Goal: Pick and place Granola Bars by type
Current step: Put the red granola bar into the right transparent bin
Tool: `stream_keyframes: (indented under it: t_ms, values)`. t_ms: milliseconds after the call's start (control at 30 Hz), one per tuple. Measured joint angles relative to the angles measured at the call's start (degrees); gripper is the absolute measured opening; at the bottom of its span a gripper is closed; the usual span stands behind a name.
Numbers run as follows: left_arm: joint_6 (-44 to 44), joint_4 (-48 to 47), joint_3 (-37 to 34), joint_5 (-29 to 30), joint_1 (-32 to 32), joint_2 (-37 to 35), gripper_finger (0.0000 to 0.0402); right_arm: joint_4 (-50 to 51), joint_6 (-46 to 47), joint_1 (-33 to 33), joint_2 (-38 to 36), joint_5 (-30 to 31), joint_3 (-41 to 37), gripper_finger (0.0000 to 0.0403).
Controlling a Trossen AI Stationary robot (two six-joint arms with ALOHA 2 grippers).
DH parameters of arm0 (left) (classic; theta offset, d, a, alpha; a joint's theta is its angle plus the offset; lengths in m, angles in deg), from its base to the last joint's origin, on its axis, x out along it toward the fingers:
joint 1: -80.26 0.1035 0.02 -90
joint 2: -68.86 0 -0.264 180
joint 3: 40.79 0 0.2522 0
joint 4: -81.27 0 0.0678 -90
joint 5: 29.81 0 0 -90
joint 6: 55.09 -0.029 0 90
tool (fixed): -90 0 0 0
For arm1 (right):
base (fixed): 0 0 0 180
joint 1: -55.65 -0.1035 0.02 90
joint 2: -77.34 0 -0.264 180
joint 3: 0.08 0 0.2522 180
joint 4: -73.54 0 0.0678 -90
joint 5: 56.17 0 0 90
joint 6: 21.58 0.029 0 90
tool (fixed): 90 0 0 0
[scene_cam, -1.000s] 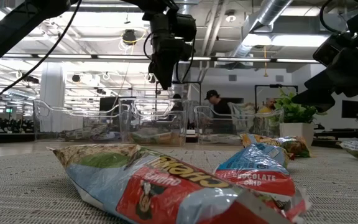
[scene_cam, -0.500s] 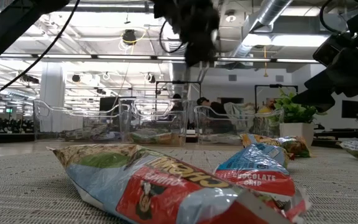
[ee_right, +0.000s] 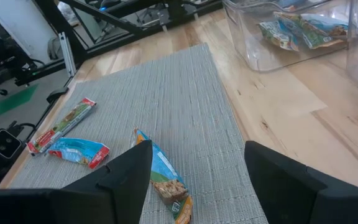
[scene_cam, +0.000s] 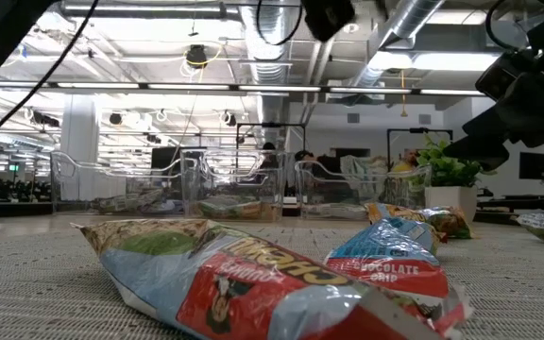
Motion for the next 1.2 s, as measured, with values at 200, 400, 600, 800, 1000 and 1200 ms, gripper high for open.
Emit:
stream_keyframes:
  t_ms: [200, 400, 600, 800, 1000, 1200]
  values:
    - [-3.8, -4.8, 0.0, -0.2, -7.9, -0.5, 0.0169, 0.0, 0.0, 0.0, 0.0, 0.0, 0.0, 0.0249]
    - [-9.8, -9.2, 0.0, 1.2, -16.3, -0.5, 0.0169, 0.0, 0.0, 0.0, 0.0, 0.0, 0.0, 0.0249]
    - [-10.8, -9.6, 0.0, 4.2, -22.5, -0.5, 0.0169, 0.0, 0.0, 0.0, 0.0, 0.0, 0.0, 0.0249]
    - [-5.9, -8.3, 0.0, 6.7, -24.7, -0.5, 0.0169, 0.0, 0.0, 0.0, 0.0, 0.0, 0.0, 0.0249]
    - [-3.9, -10.0, 0.0, 21.1, -27.1, 0.0, 0.0169, 0.0, 0.0, 0.0, 0.0, 0.0, 0.0, 0.0249]
    - [-4.3, -13.5, -2.6, 29.9, -30.2, 2.2, 0.0169, -0.2, 0.0, 0.0, 0.0, 0.0, 0.0, 0.0249]
